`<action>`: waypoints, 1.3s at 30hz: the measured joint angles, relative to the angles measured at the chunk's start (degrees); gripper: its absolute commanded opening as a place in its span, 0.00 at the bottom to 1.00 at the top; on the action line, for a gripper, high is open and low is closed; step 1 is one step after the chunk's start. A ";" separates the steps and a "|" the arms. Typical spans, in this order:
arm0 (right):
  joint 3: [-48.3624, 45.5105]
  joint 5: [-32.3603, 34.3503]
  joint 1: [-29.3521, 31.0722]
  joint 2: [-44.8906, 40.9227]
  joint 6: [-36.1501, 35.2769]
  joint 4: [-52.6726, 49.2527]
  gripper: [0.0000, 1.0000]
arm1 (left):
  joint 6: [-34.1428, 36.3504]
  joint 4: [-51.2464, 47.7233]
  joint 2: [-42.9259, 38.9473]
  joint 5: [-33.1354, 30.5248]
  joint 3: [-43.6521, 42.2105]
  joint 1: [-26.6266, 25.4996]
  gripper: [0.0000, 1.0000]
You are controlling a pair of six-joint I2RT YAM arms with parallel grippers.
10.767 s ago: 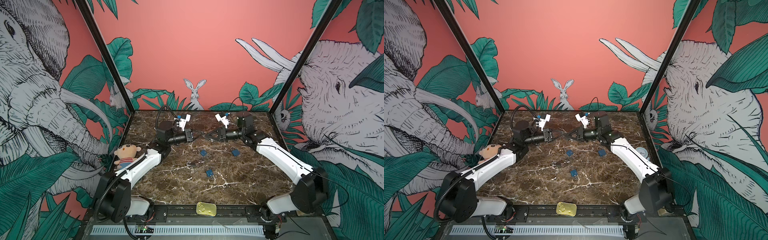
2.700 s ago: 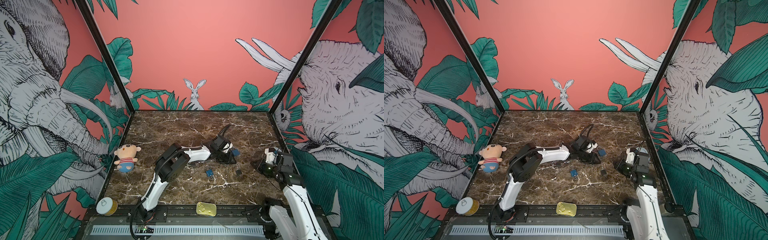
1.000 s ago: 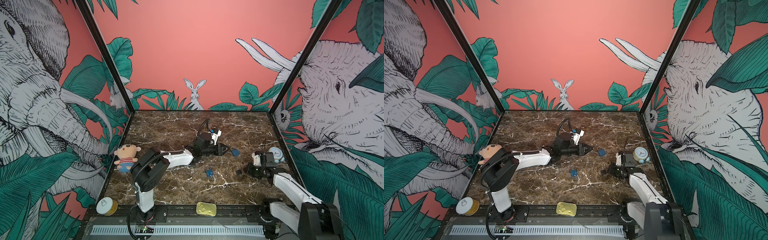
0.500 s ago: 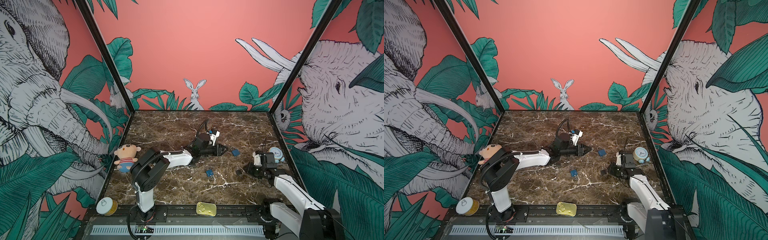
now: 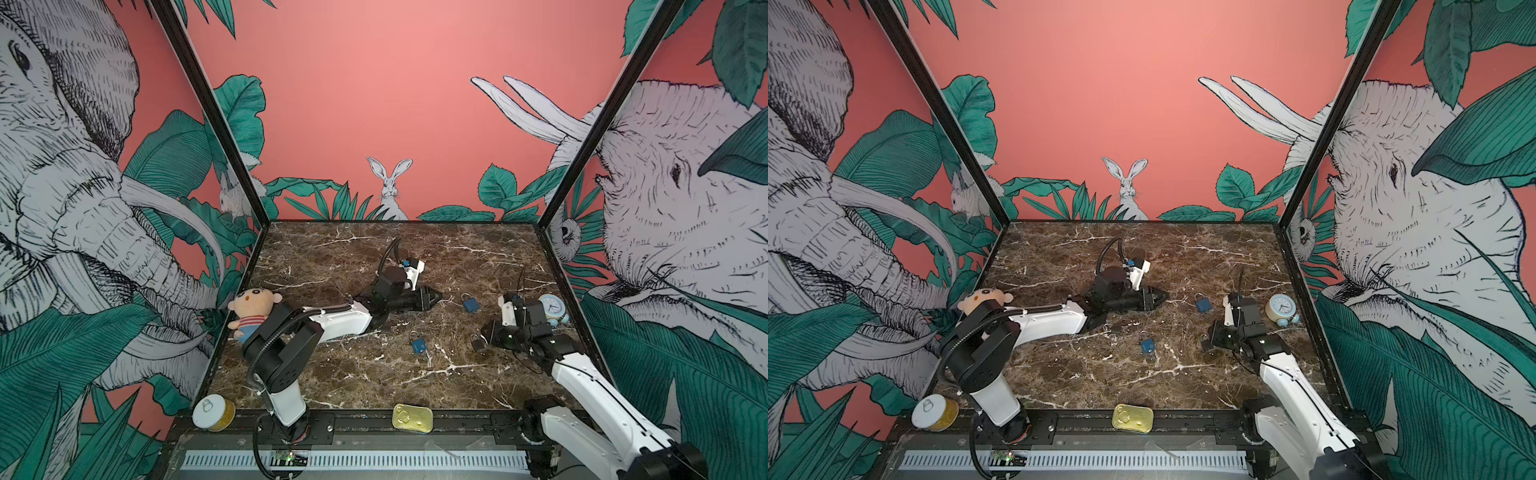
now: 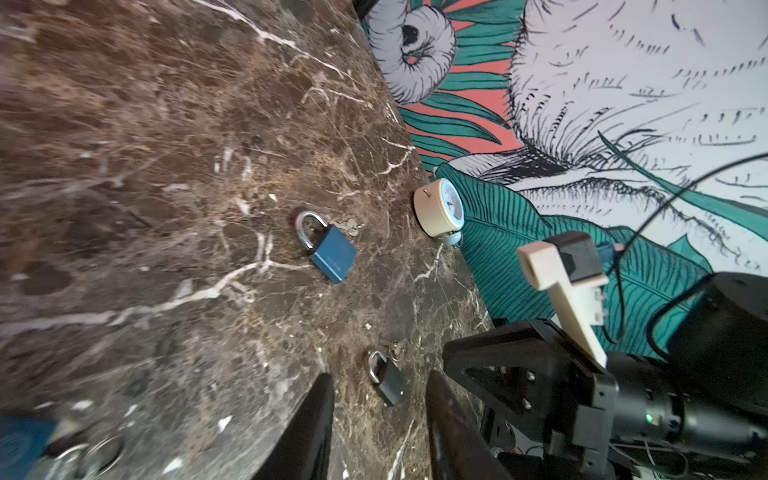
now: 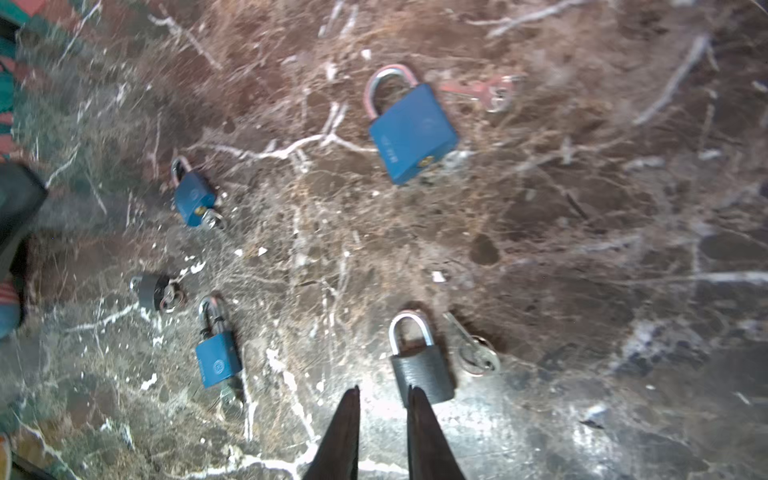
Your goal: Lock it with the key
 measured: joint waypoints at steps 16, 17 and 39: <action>15.74 20.39 34.62 23.61 3.13 -1.66 0.28 | 10.01 -30.18 -26.40 -12.70 -9.57 10.60 0.41; 16.96 20.85 36.04 25.86 3.17 -1.57 0.29 | 9.99 -31.28 -27.82 -12.79 -11.04 12.02 0.41; 28.26 22.34 42.91 45.72 4.68 -0.31 0.50 | 6.12 -35.19 -39.01 -10.47 -22.36 21.97 0.46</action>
